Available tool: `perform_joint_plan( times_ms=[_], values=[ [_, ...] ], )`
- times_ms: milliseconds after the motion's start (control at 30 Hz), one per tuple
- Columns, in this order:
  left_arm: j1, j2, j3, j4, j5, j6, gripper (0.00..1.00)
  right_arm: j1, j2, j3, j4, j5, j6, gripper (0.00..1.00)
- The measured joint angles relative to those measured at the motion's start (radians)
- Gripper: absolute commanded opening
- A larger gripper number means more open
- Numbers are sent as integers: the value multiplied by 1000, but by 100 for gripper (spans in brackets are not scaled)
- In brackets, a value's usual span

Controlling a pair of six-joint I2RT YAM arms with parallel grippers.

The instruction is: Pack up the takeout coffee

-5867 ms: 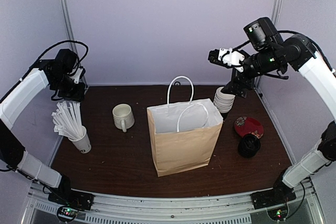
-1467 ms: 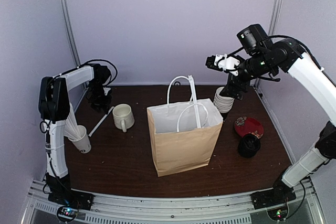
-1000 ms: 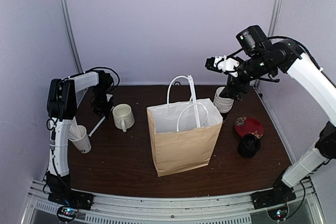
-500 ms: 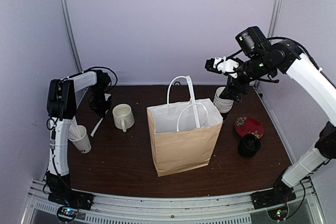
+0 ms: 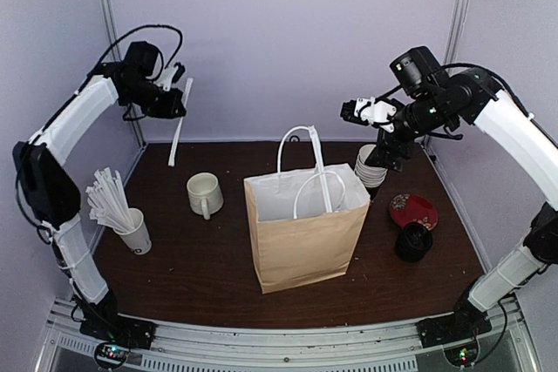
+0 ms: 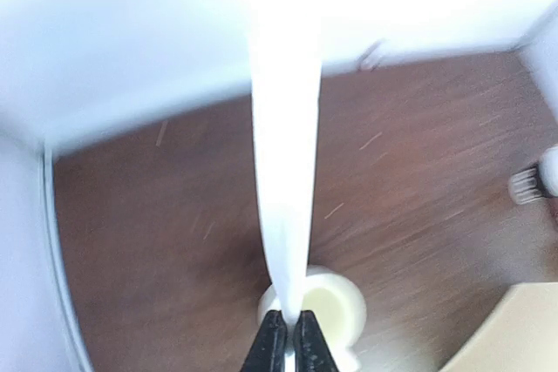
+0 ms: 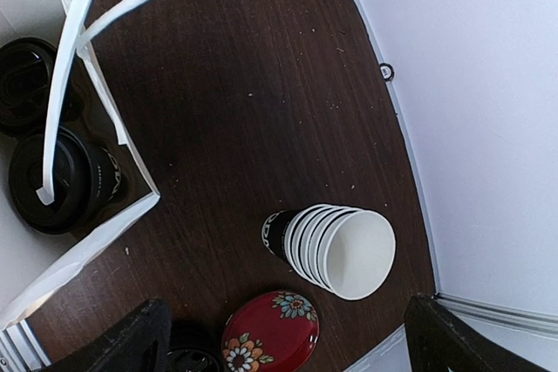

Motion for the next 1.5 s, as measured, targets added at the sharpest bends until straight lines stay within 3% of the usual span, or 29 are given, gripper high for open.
perform_joint_plan(
  times_ms=[167, 300, 467, 733, 767, 833, 900, 1233, 1367, 1500],
  values=[
    [-227, -293, -68, 313, 183, -18, 0, -17, -8, -28, 10, 3, 3, 98],
    [-407, -391, -200, 586, 318, -73, 1, -46, -12, -30, 21, 3, 8, 98],
    [-563, -344, -322, 799, 406, -110, 0, -61, -23, -32, 26, 2, 12, 98],
    [-651, -233, -406, 822, 430, -113, 1, -62, -24, -32, 27, 3, 12, 98],
    [-660, -233, -418, 823, 431, -114, 4, -62, -24, -32, 27, 2, 12, 98],
    [-673, -233, -434, 824, 431, -117, 29, -63, -24, -34, 27, 2, 12, 98],
    [-682, -233, -444, 822, 432, -122, 41, -64, -24, -34, 27, 2, 12, 98],
    [-685, -245, -383, 674, 325, -34, 71, -109, -28, -34, 47, -10, 64, 100],
    [-685, -314, -319, 590, 163, 46, 83, -218, -71, -43, 113, -48, 148, 99],
    [-673, -385, -240, 490, -68, 111, 86, -287, -145, -83, 187, -33, 252, 99]
  ],
)
